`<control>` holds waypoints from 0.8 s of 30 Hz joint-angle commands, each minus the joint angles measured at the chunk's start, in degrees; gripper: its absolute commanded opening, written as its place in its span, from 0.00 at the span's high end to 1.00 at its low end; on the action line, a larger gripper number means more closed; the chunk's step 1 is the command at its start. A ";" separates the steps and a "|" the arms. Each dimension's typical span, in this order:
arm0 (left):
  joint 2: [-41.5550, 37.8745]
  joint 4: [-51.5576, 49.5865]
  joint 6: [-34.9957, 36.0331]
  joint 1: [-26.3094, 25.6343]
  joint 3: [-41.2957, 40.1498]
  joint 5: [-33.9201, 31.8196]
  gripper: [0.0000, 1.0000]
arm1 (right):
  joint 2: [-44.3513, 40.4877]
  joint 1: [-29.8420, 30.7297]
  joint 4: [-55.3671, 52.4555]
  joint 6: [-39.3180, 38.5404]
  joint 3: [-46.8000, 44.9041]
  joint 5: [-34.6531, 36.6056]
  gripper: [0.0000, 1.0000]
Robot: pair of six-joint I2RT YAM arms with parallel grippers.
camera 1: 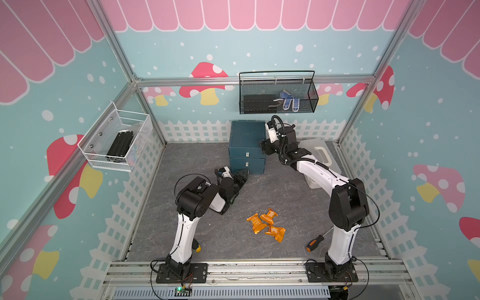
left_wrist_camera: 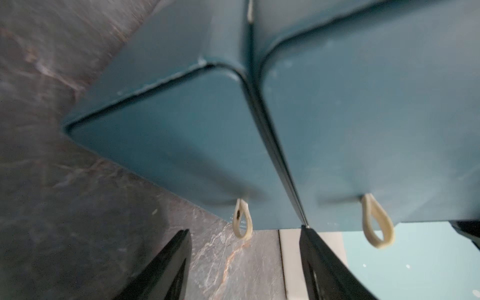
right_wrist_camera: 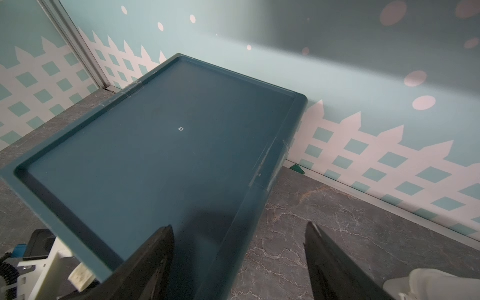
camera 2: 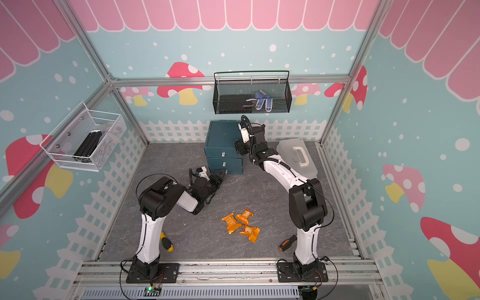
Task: Place the cookies into the drawer by color
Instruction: Open the drawer in the storage box.
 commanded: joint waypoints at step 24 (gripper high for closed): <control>6.89 4.57 -2.59 -0.22 3.61 -0.55 1.00 | 2.10 -0.30 -2.14 -1.38 0.43 -1.93 0.22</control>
